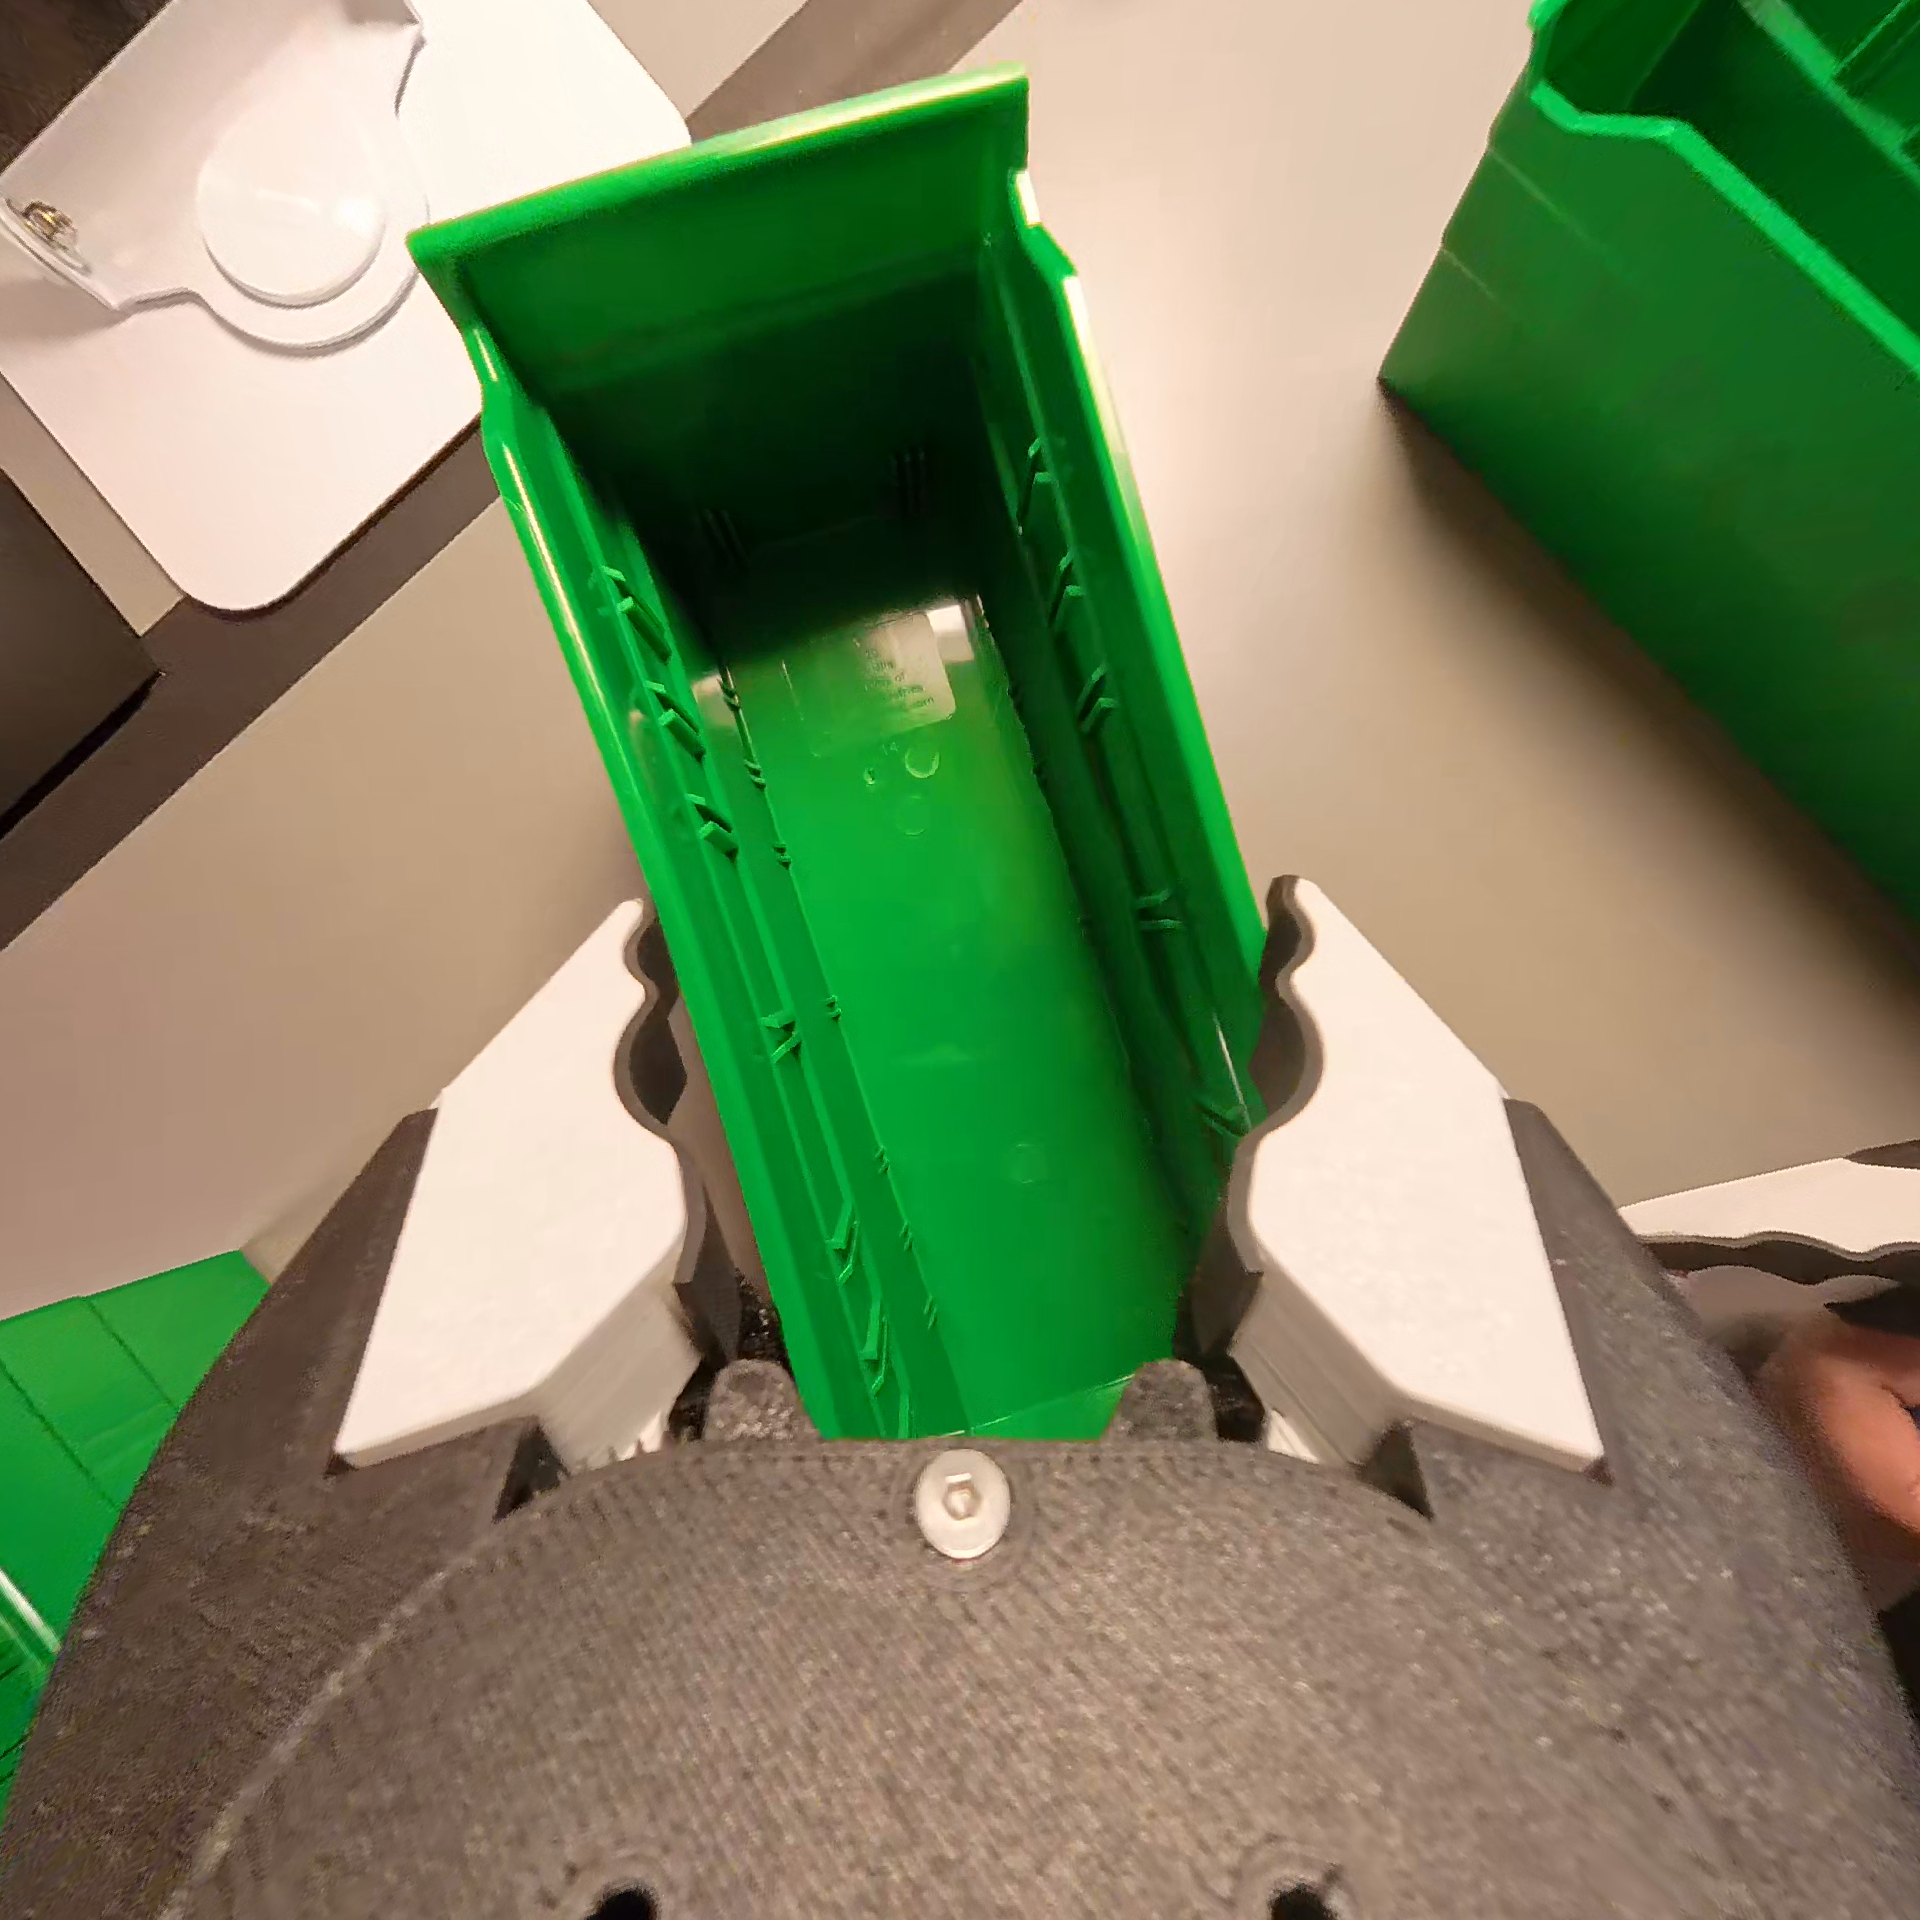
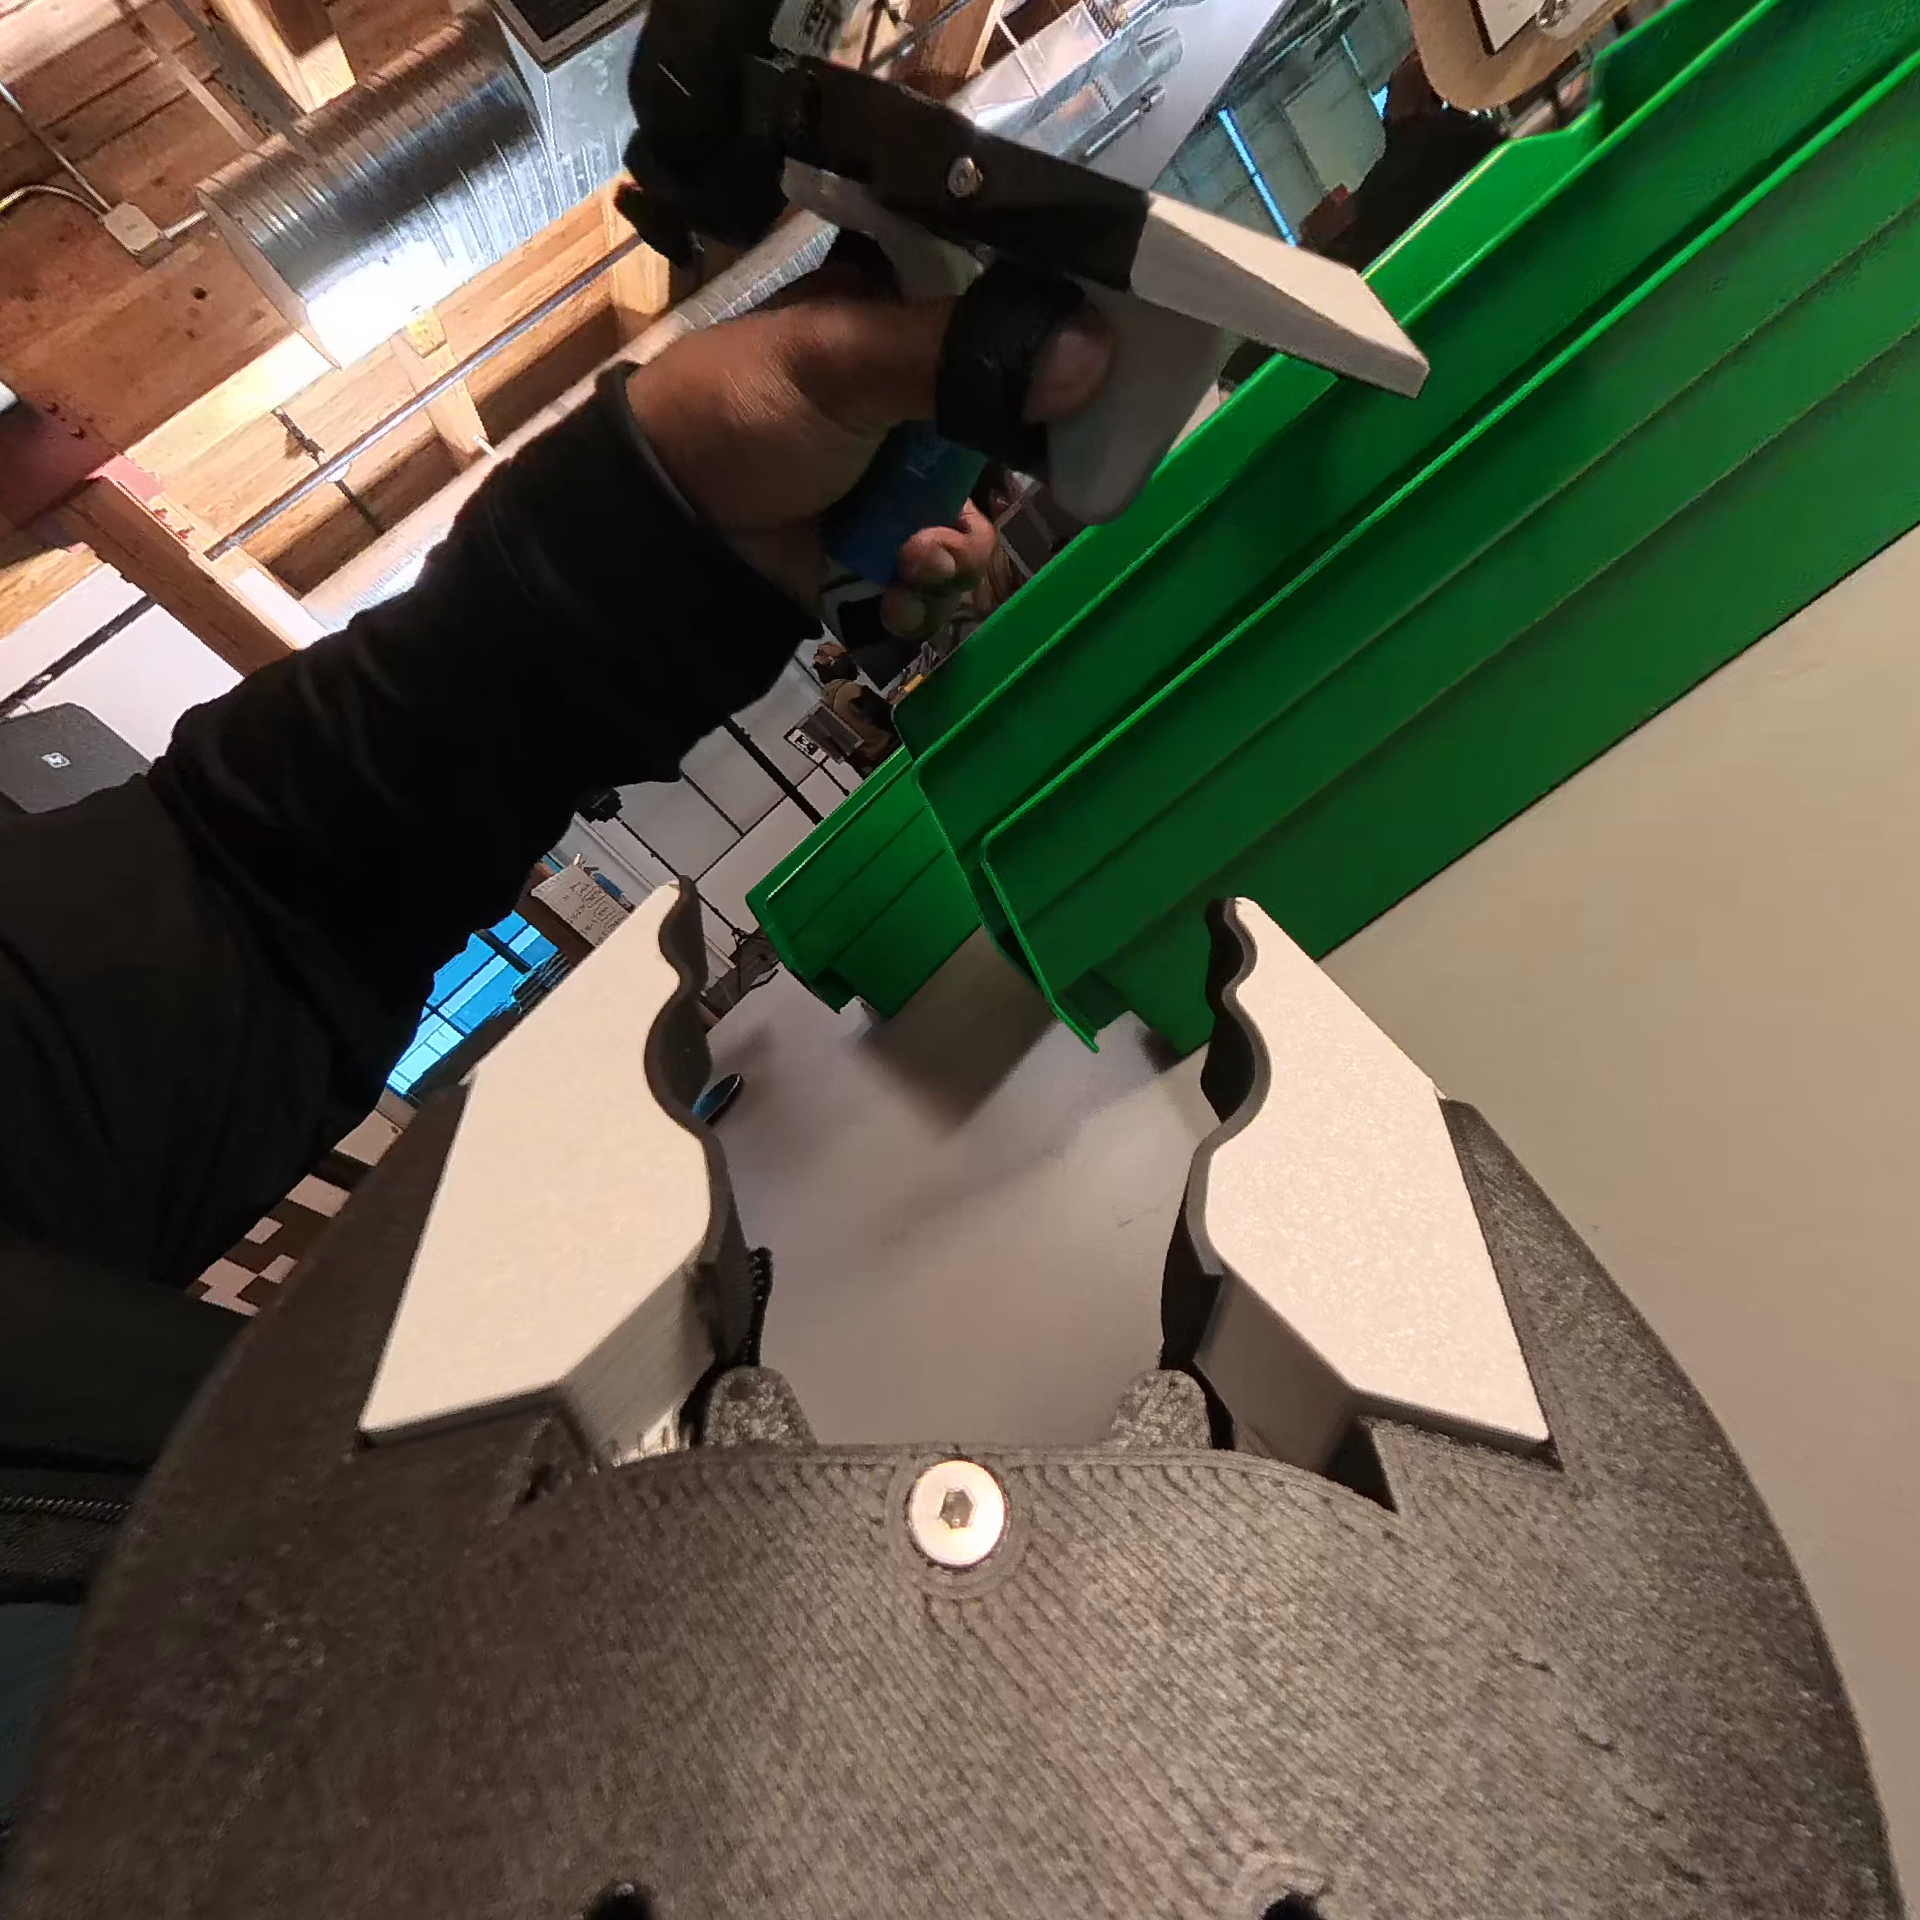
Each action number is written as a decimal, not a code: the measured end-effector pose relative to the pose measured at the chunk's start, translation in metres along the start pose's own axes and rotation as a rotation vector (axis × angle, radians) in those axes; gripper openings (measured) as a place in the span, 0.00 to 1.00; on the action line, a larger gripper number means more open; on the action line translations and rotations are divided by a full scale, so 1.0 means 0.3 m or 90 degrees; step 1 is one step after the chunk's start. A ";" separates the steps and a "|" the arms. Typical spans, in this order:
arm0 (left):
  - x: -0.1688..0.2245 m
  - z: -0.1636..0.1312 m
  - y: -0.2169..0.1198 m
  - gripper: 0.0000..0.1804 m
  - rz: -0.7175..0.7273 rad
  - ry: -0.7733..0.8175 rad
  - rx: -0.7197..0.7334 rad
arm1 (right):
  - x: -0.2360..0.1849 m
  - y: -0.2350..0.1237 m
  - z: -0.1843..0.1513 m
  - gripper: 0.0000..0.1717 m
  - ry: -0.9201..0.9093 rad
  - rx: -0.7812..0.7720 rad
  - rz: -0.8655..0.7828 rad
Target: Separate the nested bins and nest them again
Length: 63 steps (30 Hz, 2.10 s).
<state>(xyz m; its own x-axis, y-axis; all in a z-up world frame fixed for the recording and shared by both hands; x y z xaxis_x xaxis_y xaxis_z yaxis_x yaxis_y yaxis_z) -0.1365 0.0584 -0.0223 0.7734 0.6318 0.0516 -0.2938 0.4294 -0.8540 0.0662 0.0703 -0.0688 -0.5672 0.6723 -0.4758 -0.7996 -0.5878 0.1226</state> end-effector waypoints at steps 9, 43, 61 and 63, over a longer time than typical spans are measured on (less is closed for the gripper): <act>-0.003 0.024 -0.050 0.64 0.080 0.078 0.002 | -0.001 -0.001 0.000 0.57 0.000 0.001 0.001; -0.037 -0.012 -0.007 0.57 0.055 0.050 -0.054 | -0.001 -0.003 0.003 0.57 0.006 0.006 0.006; 0.037 0.013 -0.071 0.57 0.018 0.062 -0.040 | -0.008 0.001 -0.003 0.57 -0.004 -0.003 0.011; 0.048 0.007 -0.068 0.57 0.013 0.058 -0.044 | -0.011 0.005 -0.007 0.57 -0.011 -0.010 0.010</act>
<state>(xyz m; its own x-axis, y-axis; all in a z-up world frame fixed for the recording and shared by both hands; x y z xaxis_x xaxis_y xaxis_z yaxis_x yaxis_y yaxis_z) -0.1207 0.0602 -0.0031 0.8166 0.5771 -0.0101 -0.2727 0.3703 -0.8880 0.0673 0.0664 -0.0690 -0.5827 0.6704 -0.4594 -0.7875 -0.6053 0.1156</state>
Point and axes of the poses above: each gripper's, where its closed fingertips meet, y out along the fingers, z out of its top, x = y × z across the jaws, the point moved 5 cm from there along -y, back along the fingers, and after that the axes turned 12 degrees about -y, right-handed, at the moved point
